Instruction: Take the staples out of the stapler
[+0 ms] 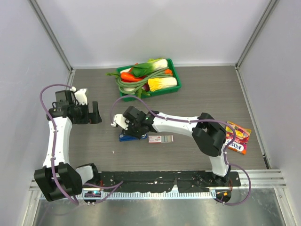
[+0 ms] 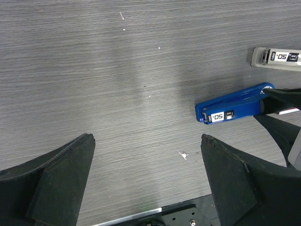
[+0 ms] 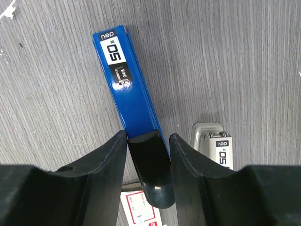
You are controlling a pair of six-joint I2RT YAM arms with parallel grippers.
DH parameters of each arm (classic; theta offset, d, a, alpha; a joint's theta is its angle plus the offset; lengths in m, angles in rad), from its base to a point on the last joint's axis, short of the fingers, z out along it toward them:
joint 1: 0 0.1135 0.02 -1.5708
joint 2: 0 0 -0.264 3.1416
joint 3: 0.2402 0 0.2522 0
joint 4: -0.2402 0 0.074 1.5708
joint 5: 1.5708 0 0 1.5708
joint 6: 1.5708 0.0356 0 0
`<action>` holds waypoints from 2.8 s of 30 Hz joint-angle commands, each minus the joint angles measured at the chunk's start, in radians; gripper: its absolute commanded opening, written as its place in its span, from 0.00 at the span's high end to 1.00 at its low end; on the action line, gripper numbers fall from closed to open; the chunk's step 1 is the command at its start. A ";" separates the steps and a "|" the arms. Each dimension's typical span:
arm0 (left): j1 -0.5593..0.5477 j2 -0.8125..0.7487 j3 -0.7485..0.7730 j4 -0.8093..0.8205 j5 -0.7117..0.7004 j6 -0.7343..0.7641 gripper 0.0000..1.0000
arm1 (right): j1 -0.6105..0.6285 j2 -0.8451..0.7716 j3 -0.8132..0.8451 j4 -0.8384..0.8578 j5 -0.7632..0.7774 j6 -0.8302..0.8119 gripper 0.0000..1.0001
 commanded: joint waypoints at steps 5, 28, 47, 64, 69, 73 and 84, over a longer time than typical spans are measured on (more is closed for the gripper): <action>0.006 -0.034 0.003 -0.007 0.033 0.016 0.00 | 0.005 0.020 0.052 -0.011 0.004 0.020 0.70; 0.006 -0.046 -0.027 -0.011 0.048 0.019 0.00 | 0.002 -0.008 0.049 0.111 0.147 0.308 0.40; 0.007 -0.055 -0.037 -0.001 0.072 -0.001 0.00 | 0.005 0.087 0.127 -0.032 0.031 0.314 0.56; 0.006 -0.105 -0.033 0.016 0.136 -0.036 0.04 | -0.045 -0.033 0.169 0.098 0.092 0.476 0.99; 0.006 -0.105 -0.053 0.022 0.159 -0.036 0.03 | -0.083 -0.156 0.110 0.264 0.031 0.601 0.99; 0.000 -0.103 -0.070 0.028 0.214 -0.035 0.02 | -0.096 -0.251 0.013 0.422 0.026 0.697 0.99; -0.051 -0.177 -0.092 0.143 0.444 -0.101 0.00 | -0.094 -0.364 -0.199 0.873 0.031 0.977 0.99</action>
